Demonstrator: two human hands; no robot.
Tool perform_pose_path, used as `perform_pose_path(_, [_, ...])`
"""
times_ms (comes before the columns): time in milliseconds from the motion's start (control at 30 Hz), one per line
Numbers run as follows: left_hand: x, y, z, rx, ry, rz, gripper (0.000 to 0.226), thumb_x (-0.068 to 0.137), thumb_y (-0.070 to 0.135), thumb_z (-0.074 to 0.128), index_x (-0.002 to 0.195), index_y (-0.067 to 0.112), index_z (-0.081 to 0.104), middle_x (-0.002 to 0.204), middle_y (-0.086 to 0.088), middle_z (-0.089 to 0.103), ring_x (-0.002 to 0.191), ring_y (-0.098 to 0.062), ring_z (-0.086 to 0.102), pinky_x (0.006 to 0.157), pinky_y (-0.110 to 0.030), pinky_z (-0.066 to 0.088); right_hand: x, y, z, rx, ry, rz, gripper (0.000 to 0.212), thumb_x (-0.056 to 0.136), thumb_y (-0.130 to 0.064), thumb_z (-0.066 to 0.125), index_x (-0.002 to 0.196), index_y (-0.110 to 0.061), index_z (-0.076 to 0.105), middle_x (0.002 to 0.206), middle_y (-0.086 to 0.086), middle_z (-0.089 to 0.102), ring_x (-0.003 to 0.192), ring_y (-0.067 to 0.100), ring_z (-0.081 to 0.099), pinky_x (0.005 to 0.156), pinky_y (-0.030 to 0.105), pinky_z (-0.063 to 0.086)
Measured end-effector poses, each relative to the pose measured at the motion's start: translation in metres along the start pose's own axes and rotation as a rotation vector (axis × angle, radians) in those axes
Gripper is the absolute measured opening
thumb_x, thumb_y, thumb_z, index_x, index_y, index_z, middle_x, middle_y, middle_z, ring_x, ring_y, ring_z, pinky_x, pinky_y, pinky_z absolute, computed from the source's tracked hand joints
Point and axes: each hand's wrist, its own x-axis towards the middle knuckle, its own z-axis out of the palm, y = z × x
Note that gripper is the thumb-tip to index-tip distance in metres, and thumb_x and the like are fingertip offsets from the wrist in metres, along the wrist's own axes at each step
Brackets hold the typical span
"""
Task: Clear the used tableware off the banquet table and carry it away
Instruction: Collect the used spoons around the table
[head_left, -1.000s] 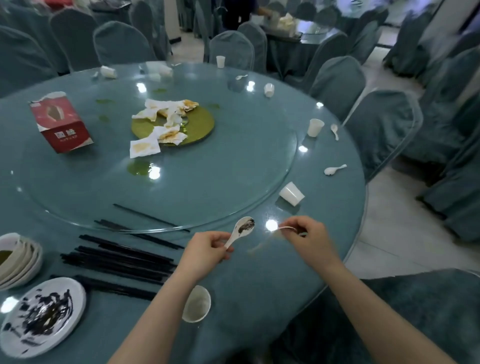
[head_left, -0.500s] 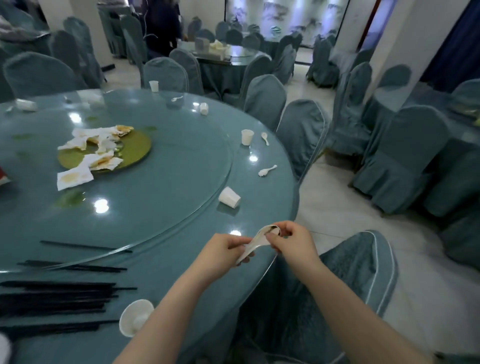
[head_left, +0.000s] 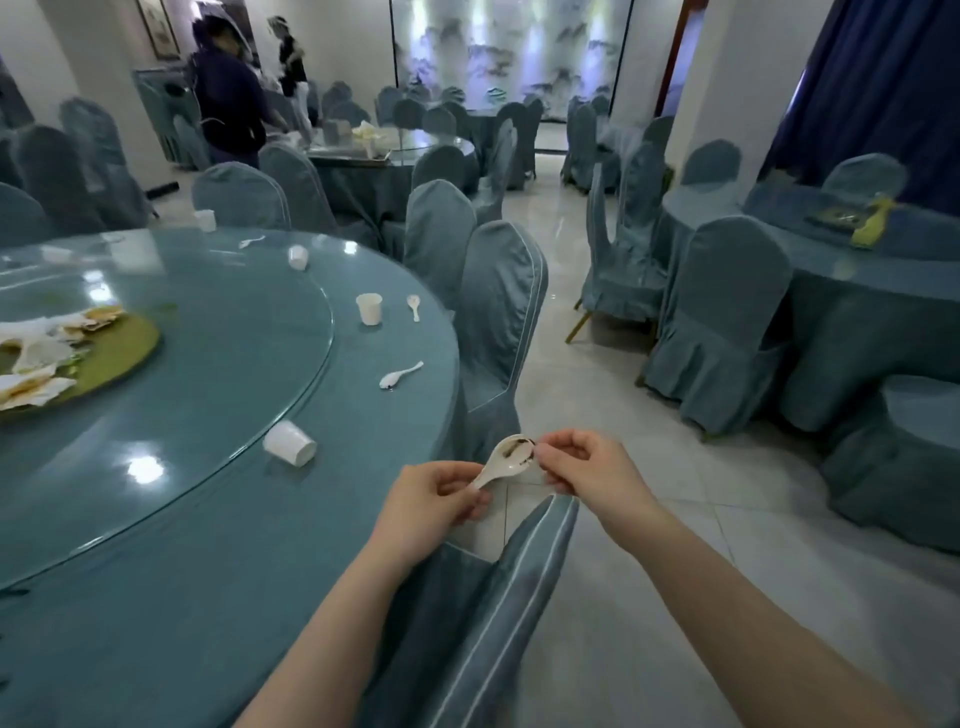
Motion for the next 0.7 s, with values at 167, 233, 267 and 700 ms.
perform_pose_path(167, [0.028, 0.020, 0.005, -0.122, 0.191, -0.030, 0.028, 0.091, -0.002, 0.056, 0.088, 0.023, 0.069, 0.074, -0.003, 0.075, 0.061, -0.011, 0.067, 0.061, -0.020, 0.054, 0.049, -0.012, -0.030, -0.038, -0.044, 0.006, 0.005, 0.088, -0.017, 0.064, 0.086, -0.018, 0.068, 0.074, -0.001, 0.068, 0.062, 0.006, 0.063, 0.062, 0.021, 0.052])
perform_pose_path(233, [0.042, 0.028, -0.001, -0.168, 0.250, -0.026, 0.020, 0.093, 0.001, 0.054, 0.095, 0.018, 0.065, 0.076, -0.006, 0.075, 0.060, -0.012, 0.067, 0.056, -0.019, 0.052, 0.069, -0.018, -0.032, -0.054, -0.062, -0.022, 0.007, 0.088, -0.016, 0.063, 0.084, -0.020, 0.067, 0.071, -0.004, 0.068, 0.059, 0.003, 0.062, 0.058, 0.017, 0.052])
perform_pose_path(267, [0.050, 0.031, -0.004, -0.184, 0.275, -0.020, 0.018, 0.094, 0.003, 0.053, 0.097, 0.017, 0.063, 0.078, -0.007, 0.075, 0.060, -0.013, 0.067, 0.055, -0.019, 0.052, 0.078, -0.021, -0.032, -0.062, -0.069, -0.036, 0.008, 0.088, -0.016, 0.063, 0.083, -0.021, 0.067, 0.071, -0.004, 0.068, 0.059, 0.004, 0.062, 0.056, 0.017, 0.051])
perform_pose_path(700, [0.177, 0.023, -0.009, -0.324, 0.645, -0.144, 0.024, 0.093, 0.005, 0.039, 0.093, 0.012, 0.062, 0.049, 0.006, 0.037, 0.039, -0.009, 0.024, 0.039, -0.019, 0.020, 0.243, -0.011, -0.070, -0.113, -0.227, -0.043, 0.009, 0.088, -0.014, 0.062, 0.085, -0.019, 0.068, 0.072, -0.004, 0.068, 0.061, 0.005, 0.062, 0.054, 0.015, 0.048])
